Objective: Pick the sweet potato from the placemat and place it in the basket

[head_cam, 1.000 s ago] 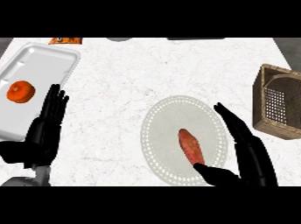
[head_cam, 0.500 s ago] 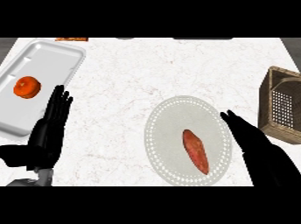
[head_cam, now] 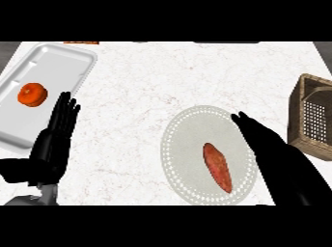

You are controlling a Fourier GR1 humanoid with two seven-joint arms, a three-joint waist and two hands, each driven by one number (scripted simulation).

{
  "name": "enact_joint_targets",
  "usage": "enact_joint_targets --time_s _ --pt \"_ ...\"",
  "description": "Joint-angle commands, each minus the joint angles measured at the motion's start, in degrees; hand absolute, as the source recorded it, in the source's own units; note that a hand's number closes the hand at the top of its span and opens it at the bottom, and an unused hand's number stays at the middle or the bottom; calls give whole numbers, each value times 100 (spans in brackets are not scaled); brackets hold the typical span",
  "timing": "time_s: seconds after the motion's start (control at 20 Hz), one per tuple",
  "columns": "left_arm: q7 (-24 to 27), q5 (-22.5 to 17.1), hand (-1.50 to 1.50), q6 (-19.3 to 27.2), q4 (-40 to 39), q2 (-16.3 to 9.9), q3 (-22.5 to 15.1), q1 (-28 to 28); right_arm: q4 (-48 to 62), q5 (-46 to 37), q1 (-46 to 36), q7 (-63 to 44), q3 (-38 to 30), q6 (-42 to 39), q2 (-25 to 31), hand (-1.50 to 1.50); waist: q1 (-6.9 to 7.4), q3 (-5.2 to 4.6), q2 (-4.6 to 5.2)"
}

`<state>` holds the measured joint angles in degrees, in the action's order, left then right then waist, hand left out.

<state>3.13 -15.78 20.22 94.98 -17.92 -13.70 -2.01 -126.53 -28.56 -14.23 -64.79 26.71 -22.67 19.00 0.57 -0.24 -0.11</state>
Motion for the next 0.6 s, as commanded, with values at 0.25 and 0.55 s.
enact_joint_targets --time_s 0.25,0.55 --pt "189 114 0 -28 -219 218 -12 69 537 -124 -79 -1006 73 -518 -129 -150 -56 16 11" --pt "-439 396 0 252 88 359 -84 -173 716 -749 570 -284 415 -90 -407 -150 -72 25 3"
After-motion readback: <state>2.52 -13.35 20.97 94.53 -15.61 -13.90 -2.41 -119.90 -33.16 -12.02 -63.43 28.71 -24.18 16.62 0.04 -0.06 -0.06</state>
